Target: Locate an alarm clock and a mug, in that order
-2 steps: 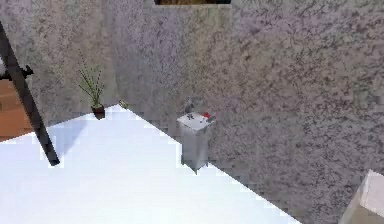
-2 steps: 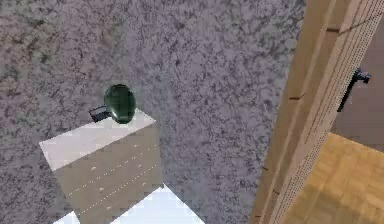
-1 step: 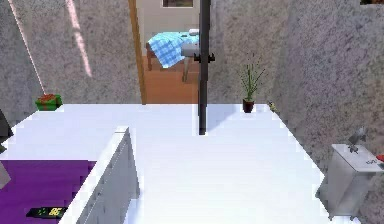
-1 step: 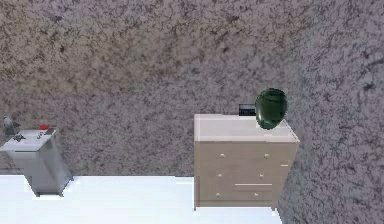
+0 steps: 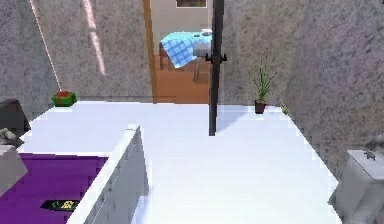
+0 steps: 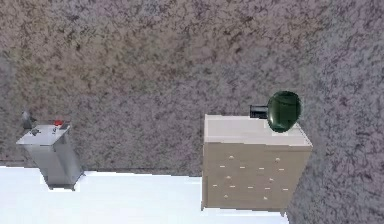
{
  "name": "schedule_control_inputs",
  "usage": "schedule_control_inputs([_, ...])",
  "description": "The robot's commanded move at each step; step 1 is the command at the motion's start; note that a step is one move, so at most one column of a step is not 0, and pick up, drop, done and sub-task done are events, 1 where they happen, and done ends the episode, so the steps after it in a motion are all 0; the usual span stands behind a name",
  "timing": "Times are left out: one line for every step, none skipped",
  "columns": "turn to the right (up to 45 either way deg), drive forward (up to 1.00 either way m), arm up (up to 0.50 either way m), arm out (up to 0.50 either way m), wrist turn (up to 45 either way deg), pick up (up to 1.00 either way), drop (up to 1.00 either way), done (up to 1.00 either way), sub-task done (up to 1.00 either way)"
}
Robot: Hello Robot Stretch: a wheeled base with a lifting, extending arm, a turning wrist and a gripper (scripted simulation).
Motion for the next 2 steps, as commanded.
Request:
schedule_control_inputs([0.0, 1.00, 0.00, 0.00, 0.0, 0.00, 0.00, 0.00, 0.00])
schedule_control_inputs([0.0, 0.35, 0.00, 0.00, 0.0, 0.00, 0.00, 0.00, 0.00])
